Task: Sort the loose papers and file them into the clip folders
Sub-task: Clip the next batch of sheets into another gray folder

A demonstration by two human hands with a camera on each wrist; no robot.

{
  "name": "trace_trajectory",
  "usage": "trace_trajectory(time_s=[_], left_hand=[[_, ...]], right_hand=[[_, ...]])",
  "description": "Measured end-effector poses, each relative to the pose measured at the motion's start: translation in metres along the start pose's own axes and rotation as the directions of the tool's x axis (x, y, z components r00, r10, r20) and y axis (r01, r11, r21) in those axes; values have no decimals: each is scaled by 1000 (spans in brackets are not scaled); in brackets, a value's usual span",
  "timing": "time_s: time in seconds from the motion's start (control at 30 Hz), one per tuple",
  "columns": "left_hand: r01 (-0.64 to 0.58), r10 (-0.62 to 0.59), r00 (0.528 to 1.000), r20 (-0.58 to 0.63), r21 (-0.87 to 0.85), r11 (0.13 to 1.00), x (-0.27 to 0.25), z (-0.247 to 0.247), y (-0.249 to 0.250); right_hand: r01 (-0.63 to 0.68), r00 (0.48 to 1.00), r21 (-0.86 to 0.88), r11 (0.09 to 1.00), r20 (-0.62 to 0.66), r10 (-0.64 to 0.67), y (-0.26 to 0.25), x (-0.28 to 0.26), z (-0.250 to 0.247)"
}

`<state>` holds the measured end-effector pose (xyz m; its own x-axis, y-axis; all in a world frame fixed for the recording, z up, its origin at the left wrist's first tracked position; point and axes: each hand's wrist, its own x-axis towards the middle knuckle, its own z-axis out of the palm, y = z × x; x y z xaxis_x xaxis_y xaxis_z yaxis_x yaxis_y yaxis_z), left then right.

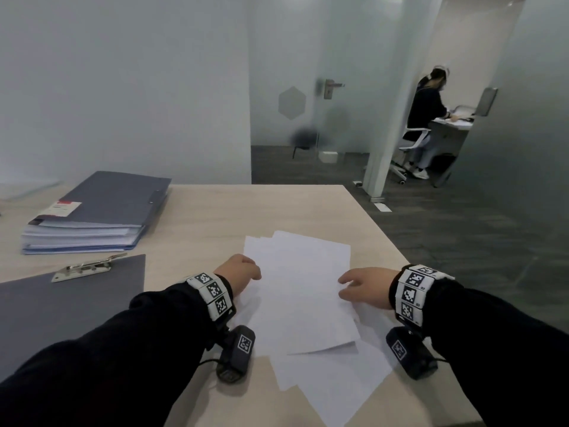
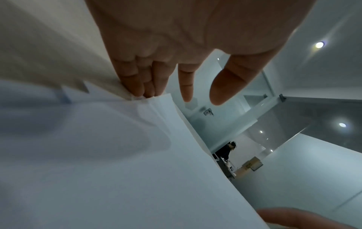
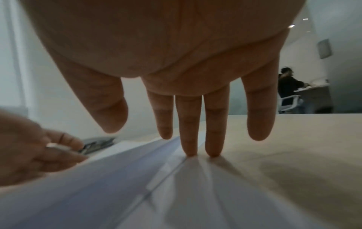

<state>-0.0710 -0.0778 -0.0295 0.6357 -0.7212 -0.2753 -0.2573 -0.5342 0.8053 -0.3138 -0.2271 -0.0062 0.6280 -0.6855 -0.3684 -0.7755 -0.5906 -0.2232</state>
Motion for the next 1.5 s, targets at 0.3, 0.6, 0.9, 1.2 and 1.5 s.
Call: trace_trajectory(time_s=[0.3,0.6,0.9,1.2,1.5], left_hand=[[83,-60,994,-92,268,960,13,12,14],[-113,42,989,140,551,827,-9,66,41],[-206,153,974,166,385,899,-9,129,73],[-276,152,952,264,538,796,-19,153,95],[-299,114,879,462,350,888,-42,194,108]], right_hand=[[-242,924,353,904,-201,326,96,-21,-3],[-263,930,454,851,-116,349,133,-32,5],[-307,906,545,780,-82,415,164,-48,16],[-432,840,749,503,130,527,195,-54,29],[-435,815,660,613,-1,580,194,-73,24]])
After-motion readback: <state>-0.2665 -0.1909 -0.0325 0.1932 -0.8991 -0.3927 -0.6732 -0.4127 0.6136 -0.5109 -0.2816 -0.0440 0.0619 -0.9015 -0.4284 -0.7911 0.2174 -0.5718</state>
